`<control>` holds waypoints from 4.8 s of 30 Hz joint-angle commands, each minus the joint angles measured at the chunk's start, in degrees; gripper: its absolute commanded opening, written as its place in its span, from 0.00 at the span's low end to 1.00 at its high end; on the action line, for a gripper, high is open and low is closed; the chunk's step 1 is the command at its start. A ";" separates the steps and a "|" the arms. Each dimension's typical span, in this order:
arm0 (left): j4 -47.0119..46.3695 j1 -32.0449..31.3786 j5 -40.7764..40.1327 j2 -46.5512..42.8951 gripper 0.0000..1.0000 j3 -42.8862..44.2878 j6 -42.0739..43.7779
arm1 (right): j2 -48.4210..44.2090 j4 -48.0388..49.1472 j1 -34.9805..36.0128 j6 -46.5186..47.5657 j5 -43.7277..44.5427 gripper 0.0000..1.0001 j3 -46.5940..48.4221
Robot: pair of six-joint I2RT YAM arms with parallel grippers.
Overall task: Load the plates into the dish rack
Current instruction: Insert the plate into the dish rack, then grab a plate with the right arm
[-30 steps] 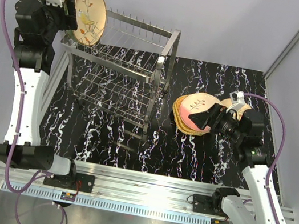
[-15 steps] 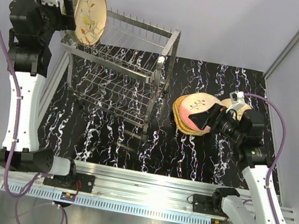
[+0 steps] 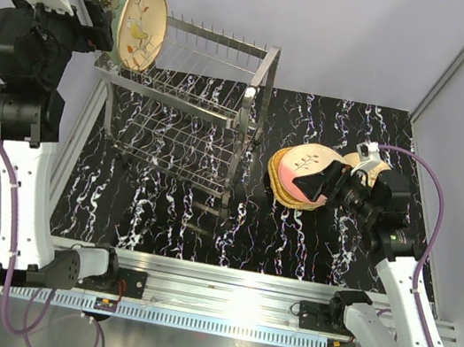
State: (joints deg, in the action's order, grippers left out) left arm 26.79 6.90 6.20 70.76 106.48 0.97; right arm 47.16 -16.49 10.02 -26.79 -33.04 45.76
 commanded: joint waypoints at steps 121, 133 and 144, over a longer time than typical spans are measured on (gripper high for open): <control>-6.31 -23.51 14.28 -28.75 0.99 -62.53 -10.46 | 10.15 28.18 -9.67 -26.92 24.33 0.58 -26.77; -6.22 -23.51 14.72 -28.84 0.99 -62.53 -10.29 | 7.35 25.20 -9.67 -27.79 24.16 0.31 -26.60; -6.22 -23.51 14.46 -29.37 0.99 -62.71 -10.55 | -2.33 9.29 -9.76 -28.32 26.53 0.18 -21.86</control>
State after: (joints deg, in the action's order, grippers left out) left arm 22.63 -16.40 19.51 41.85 43.62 -10.07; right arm 46.89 -2.24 0.21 -55.46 -8.01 19.94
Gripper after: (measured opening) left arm 0.988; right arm 0.304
